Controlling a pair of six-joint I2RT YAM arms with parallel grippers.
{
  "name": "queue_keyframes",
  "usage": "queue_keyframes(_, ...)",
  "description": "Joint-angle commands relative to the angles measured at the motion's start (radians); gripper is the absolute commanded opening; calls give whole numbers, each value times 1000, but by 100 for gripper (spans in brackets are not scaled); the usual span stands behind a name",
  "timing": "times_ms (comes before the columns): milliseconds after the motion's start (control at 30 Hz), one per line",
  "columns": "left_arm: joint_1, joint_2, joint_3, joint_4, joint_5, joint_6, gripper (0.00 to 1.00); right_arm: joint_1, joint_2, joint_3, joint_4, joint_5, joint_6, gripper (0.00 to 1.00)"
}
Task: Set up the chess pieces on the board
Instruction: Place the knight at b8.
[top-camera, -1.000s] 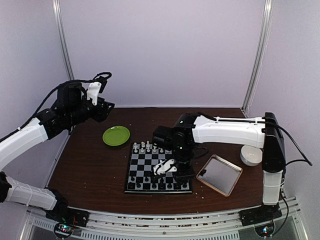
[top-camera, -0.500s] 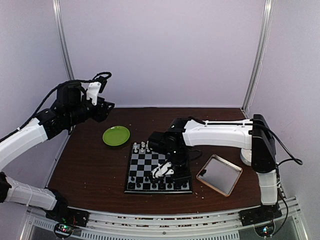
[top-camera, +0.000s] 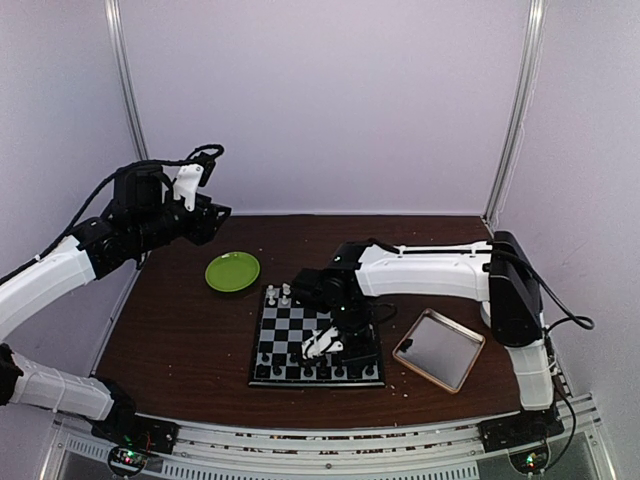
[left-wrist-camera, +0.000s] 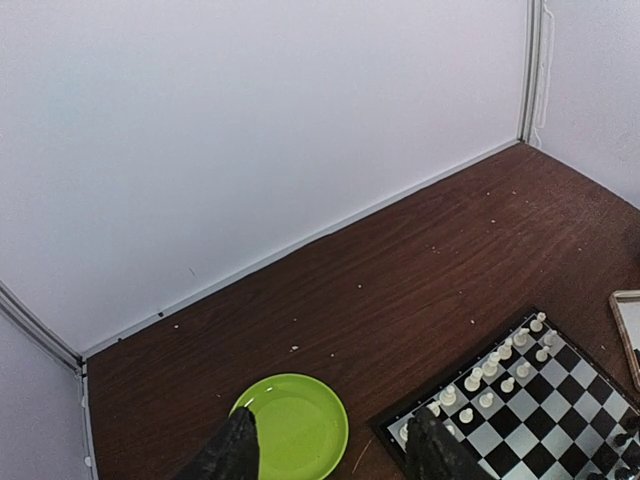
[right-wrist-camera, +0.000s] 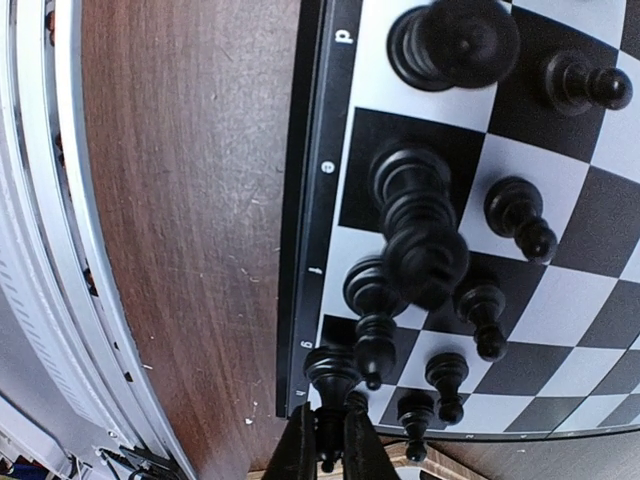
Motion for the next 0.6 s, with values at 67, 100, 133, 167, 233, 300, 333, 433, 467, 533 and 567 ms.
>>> queue_keyframes(67, 1, 6, 9, 42, 22, 15, 51, 3, 27, 27, -6, 32, 11, 9)
queue_keyframes(100, 1, 7, 9, 42, 24, 15, 51, 2, 27, 26, -5, 35, 12, 9)
queue_keyframes(133, 2, 7, 8, 42, 26, 15, 51, 3, 29, 25, -4, 35, 11, 9)
queue_keyframes(167, 1, 8, 9, 42, 27, 15, 51, 0, 30, 22, -1, 37, 11, 9)
queue_keyframes(233, 2, 10, 8, 42, 30, 16, 51, -2, 34, 20, 2, 45, 11, 9)
queue_keyframes(300, 1, 12, 9, 42, 32, 16, 51, -5, 37, 20, 3, 49, 11, 9)
queue_keyframes(333, 1, 12, 8, 42, 33, 15, 51, -5, 37, 20, 4, 51, 12, 9)
queue_keyframes(433, 1, 15, 8, 42, 39, 16, 51, -7, 37, 20, 3, 51, 12, 11)
queue_keyframes(467, 1, 16, 8, 42, 42, 15, 51, -7, 37, 20, 3, 52, 13, 11)
queue_keyframes(533, 1, 18, 9, 42, 46, 15, 51, -7, 38, 18, 3, 55, 13, 13)
queue_keyframes(567, 1, 19, 8, 42, 46, 15, 51, -7, 38, 16, 3, 56, 13, 13)
